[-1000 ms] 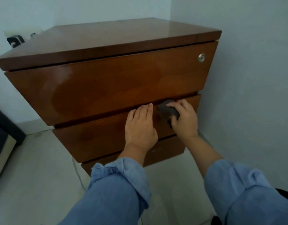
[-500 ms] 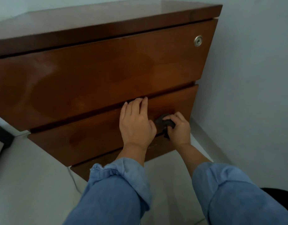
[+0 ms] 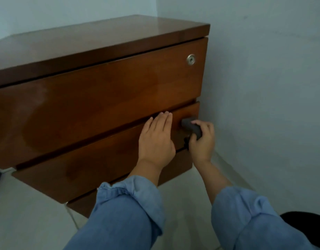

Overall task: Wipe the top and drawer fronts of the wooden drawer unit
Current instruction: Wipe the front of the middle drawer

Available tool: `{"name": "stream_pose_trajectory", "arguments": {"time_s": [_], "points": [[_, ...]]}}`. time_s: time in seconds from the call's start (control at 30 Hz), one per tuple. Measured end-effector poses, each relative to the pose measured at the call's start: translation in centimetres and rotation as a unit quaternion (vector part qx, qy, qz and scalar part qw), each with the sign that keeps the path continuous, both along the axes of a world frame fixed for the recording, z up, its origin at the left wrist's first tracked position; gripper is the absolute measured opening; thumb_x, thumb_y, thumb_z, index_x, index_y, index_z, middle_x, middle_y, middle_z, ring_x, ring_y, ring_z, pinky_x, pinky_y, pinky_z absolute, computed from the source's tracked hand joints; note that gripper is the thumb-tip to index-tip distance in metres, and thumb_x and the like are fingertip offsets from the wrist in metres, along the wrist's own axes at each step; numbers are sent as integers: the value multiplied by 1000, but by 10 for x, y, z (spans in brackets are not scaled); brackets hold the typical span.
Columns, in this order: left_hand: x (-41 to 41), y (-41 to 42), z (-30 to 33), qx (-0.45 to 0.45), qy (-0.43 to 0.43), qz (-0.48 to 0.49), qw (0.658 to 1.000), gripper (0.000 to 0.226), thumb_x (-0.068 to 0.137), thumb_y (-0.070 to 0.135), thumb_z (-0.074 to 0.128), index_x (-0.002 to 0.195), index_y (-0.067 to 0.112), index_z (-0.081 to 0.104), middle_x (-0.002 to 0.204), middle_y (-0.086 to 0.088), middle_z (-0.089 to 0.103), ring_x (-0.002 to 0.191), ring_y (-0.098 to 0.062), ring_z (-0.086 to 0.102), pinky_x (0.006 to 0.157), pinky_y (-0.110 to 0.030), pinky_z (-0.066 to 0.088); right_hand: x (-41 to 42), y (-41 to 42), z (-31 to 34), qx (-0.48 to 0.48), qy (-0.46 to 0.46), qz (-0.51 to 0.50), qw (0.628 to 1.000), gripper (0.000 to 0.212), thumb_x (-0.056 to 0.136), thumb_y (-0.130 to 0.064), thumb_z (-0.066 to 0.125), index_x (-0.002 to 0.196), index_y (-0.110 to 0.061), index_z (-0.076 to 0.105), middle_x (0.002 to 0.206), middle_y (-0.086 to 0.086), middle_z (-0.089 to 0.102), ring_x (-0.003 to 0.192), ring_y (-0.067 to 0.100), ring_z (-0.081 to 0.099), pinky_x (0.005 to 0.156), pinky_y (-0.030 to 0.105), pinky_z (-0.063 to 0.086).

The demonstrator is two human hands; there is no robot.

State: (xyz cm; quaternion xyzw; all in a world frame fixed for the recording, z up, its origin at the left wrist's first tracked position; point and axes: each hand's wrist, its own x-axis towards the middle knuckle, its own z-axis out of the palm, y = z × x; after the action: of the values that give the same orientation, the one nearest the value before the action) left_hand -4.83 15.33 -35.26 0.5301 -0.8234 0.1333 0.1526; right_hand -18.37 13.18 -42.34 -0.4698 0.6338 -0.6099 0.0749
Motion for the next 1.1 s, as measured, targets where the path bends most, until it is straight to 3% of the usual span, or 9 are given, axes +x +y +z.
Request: {"name": "stream_pose_trajectory", "arguments": {"time_s": [0.1, 0.3, 0.53, 0.6, 0.63, 0.73, 0.9, 1.03, 1.1], "points": [[-10, -14, 7, 9, 6, -22, 1000, 67, 83, 18, 51, 147, 12, 31, 150, -3, 38, 137, -16, 34, 115, -29, 18, -1, -13, 22, -68, 39, 9, 997, 38, 64, 15, 50, 89, -8, 67, 98, 12, 56, 94, 29, 54, 84, 32, 45], [-21, -17, -5, -18, 115, 5, 993, 65, 66, 5, 58, 131, 4, 55, 128, -12, 59, 119, -26, 54, 103, -31, 39, -2, -24, -7, -35, 58, 14, 998, 37, 62, 16, 52, 79, -10, 71, 95, 12, 59, 94, 28, 56, 81, 31, 47], [-22, -19, -11, -30, 116, 10, 993, 66, 65, 6, 60, 131, 5, 54, 128, -11, 59, 119, -25, 55, 104, -30, 37, -24, -15, -78, 214, 18, 112, 970, 37, 73, 18, 48, 81, -9, 71, 94, 9, 60, 88, 31, 59, 76, 34, 47], [-22, -20, -11, -25, 109, 12, 994, 68, 66, 7, 60, 133, 6, 52, 131, -10, 58, 122, -25, 53, 106, -29, 34, -28, -12, -82, 240, -10, 110, 965, 36, 77, 14, 50, 84, -13, 71, 93, 2, 58, 85, 32, 60, 76, 42, 52], [-22, -19, -11, -20, 108, 15, 994, 68, 67, 7, 59, 135, 6, 51, 133, -10, 56, 123, -24, 51, 107, -29, 33, -27, -9, -79, 224, -31, 103, 969, 35, 76, 15, 51, 84, -13, 71, 91, -1, 56, 84, 32, 60, 75, 43, 51], [-24, -16, -9, -2, 115, 25, 993, 68, 70, 8, 56, 138, 7, 47, 136, -10, 53, 128, -24, 46, 111, -34, 31, -22, -6, -47, 122, -38, 79, 989, 37, 67, 18, 51, 79, -12, 69, 92, 5, 58, 89, 28, 59, 74, 26, 42], [-38, -22, 4, 3, 100, -8, 995, 67, 73, 5, 55, 139, 7, 45, 139, -9, 50, 130, -22, 44, 111, -32, 29, -43, -27, 27, -44, -17, 44, 998, 34, 63, 13, 49, 80, -11, 66, 94, 8, 58, 92, 24, 58, 83, 34, 49], [-54, -26, 7, 16, 95, -10, 995, 63, 75, 8, 54, 137, 6, 46, 137, -8, 51, 128, -20, 45, 106, -29, 35, -58, -39, 42, -33, -21, 70, 997, 37, 69, 16, 51, 82, -14, 68, 96, 4, 58, 92, 14, 55, 80, 14, 44], [-57, -25, 2, 12, 105, -7, 994, 64, 73, 7, 54, 137, 6, 47, 138, -8, 51, 129, -21, 44, 107, -28, 33, -58, -41, 30, -12, -49, 82, 995, 37, 67, 19, 49, 82, -9, 69, 96, 8, 61, 91, 15, 57, 80, 15, 45]]}}
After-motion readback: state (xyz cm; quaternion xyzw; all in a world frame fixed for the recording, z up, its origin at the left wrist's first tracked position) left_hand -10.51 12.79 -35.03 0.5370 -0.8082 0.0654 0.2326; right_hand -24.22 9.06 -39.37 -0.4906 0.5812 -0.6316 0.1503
